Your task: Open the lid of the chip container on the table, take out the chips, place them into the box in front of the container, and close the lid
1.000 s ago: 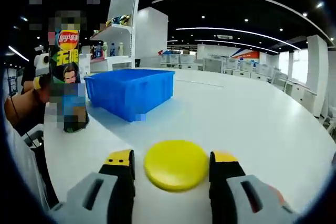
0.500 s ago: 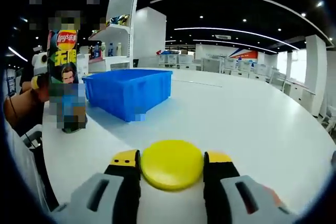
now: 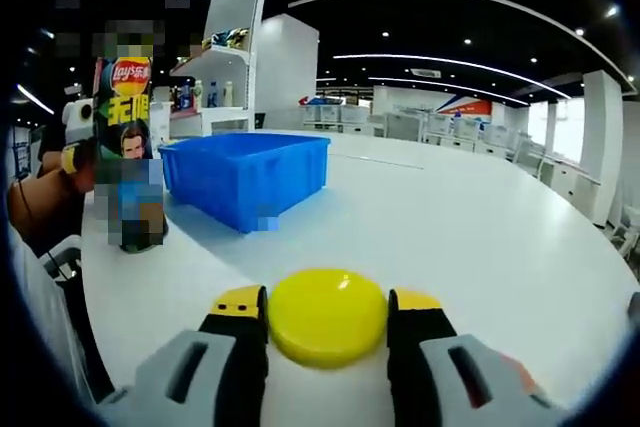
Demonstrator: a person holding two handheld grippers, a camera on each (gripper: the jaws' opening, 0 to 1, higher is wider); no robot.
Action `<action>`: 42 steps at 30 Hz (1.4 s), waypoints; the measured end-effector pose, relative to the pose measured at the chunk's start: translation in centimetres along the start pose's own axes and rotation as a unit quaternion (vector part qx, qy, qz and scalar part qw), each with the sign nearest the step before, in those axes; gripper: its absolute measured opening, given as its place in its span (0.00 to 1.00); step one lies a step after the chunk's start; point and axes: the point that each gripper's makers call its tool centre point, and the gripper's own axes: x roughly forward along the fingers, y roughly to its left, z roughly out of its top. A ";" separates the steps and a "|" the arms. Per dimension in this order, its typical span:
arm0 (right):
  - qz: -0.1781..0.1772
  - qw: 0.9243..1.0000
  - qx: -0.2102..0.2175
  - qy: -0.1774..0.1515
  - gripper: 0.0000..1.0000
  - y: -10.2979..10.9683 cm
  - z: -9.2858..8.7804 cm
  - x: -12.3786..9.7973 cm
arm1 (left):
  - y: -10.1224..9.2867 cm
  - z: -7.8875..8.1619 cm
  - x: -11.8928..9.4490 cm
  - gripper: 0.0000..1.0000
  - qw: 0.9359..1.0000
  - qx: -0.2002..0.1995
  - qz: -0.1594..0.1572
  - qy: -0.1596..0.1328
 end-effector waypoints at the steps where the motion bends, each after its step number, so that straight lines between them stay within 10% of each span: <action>1: 0.000 1.000 0.000 0.000 0.47 0.0 0.0 0.0 | 0.0 0.0 0.0 0.60 1.000 0.000 0.000 0.000; 20: -0.009 1.000 -0.007 -0.012 0.47 -0.5 1.8 -0.6 | -0.2 -0.4 0.4 0.59 1.000 0.005 0.001 0.013; 42: 0.014 0.997 -0.045 -0.065 0.46 -1.3 9.3 -2.4 | 0.2 -0.1 -0.1 0.56 1.000 0.018 0.014 0.014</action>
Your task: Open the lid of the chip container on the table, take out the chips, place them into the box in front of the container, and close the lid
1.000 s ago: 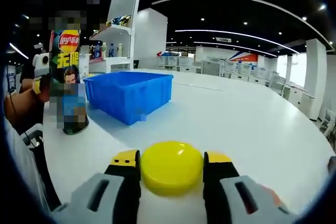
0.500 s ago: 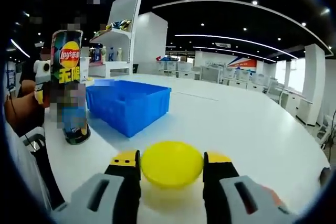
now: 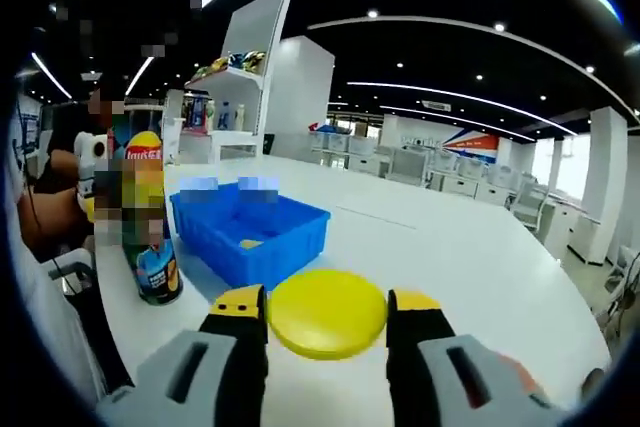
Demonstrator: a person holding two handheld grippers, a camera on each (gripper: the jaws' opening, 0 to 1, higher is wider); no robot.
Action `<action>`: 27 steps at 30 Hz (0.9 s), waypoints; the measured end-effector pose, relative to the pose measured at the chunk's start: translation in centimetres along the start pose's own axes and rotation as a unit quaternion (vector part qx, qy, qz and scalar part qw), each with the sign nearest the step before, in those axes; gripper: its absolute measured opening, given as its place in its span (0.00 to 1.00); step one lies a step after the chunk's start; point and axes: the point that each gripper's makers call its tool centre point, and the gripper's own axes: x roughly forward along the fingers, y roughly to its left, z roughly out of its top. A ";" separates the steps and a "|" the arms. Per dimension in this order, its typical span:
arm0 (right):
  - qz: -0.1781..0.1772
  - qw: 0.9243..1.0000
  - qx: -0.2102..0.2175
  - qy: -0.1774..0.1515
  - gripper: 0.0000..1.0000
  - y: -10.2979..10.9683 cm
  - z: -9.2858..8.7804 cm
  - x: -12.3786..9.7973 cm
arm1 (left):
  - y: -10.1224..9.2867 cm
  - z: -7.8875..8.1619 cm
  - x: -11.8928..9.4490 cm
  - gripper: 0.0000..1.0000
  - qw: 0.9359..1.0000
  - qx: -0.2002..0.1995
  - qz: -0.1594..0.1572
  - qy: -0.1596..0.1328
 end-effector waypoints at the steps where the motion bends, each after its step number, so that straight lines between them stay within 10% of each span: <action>1: 0.010 1.000 0.010 -0.011 0.46 0.3 0.9 -0.1 | 0.0 0.0 0.0 0.56 1.000 0.001 0.000 0.002; 15: 0.038 0.998 -0.019 -0.040 0.46 3.2 8.4 -0.4 | 0.0 -0.4 -0.4 0.55 1.000 -0.006 0.002 0.005; 27: 0.139 0.987 -0.024 -0.076 0.46 10.1 14.5 0.3 | 0.3 -0.5 -1.1 0.55 1.000 -0.007 0.009 0.002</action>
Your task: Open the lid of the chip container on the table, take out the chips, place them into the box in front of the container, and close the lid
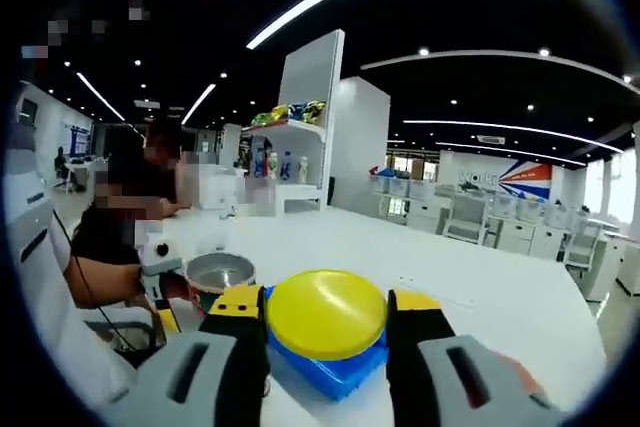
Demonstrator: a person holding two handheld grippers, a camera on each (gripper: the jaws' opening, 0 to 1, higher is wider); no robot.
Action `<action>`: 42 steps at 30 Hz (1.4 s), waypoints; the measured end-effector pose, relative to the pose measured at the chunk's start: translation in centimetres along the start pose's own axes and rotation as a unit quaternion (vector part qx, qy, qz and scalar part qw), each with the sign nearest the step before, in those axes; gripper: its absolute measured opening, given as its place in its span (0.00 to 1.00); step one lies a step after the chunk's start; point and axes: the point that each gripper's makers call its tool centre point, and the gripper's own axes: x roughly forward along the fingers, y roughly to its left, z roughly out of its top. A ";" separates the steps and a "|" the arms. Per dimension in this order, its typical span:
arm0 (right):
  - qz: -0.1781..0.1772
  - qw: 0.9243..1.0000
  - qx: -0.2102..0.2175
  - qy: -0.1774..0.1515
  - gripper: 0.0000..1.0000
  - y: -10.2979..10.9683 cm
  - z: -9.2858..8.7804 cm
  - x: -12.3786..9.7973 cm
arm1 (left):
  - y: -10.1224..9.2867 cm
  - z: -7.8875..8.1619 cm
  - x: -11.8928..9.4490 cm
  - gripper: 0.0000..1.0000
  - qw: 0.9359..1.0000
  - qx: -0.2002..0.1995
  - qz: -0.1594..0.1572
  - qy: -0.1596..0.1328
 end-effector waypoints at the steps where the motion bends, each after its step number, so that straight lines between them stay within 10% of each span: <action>1: 0.007 1.000 -0.003 0.002 0.46 0.6 0.3 0.4 | 0.0 0.0 0.0 0.55 1.000 0.000 0.001 -0.001; 20: 0.151 0.988 0.032 0.032 0.46 8.8 0.4 3.7 | 0.4 -0.3 -0.9 0.54 1.000 -0.004 0.010 -0.005; 42: 0.165 0.985 0.016 0.046 0.47 9.1 -0.5 4.4 | 0.2 -0.5 -1.0 0.54 1.000 0.003 0.011 0.003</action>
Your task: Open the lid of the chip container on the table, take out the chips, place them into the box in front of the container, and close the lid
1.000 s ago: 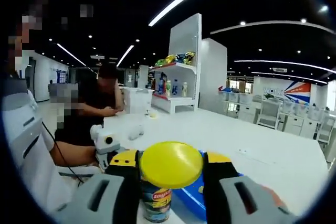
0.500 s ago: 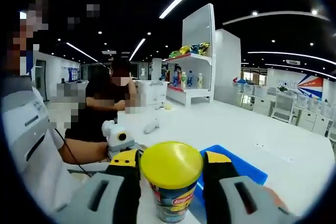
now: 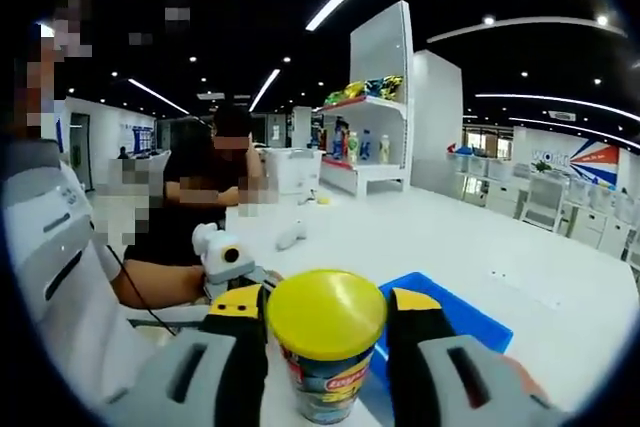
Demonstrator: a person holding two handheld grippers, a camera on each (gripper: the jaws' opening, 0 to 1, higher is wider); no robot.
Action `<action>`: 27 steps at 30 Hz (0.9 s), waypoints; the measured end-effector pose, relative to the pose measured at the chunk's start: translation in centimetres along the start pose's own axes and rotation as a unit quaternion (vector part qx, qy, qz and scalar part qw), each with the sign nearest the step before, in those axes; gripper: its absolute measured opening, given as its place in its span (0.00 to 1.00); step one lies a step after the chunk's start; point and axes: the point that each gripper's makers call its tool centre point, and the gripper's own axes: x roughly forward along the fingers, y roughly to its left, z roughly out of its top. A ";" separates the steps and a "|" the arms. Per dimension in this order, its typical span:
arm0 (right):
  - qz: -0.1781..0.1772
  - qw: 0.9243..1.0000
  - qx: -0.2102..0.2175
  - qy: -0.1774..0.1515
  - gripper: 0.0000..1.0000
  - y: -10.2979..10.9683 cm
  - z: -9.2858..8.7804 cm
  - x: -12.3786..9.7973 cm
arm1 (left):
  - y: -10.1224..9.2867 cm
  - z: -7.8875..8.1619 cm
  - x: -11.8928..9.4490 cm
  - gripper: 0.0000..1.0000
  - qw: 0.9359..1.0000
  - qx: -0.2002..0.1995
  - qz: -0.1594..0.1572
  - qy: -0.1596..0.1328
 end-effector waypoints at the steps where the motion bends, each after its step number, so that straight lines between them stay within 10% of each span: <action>1: 0.001 1.000 -0.005 0.000 0.47 0.0 0.0 0.0 | 0.0 0.0 0.0 0.53 1.000 0.000 0.001 0.000; 20: 0.018 0.999 -0.006 -0.028 0.66 0.3 0.6 -0.8 | 0.0 -0.2 -0.5 0.53 1.000 0.013 -0.005 0.025; 27: -0.019 0.996 0.010 -0.088 0.58 -2.2 1.8 -3.3 | 0.9 3.6 -1.9 0.34 1.000 0.017 0.006 -0.022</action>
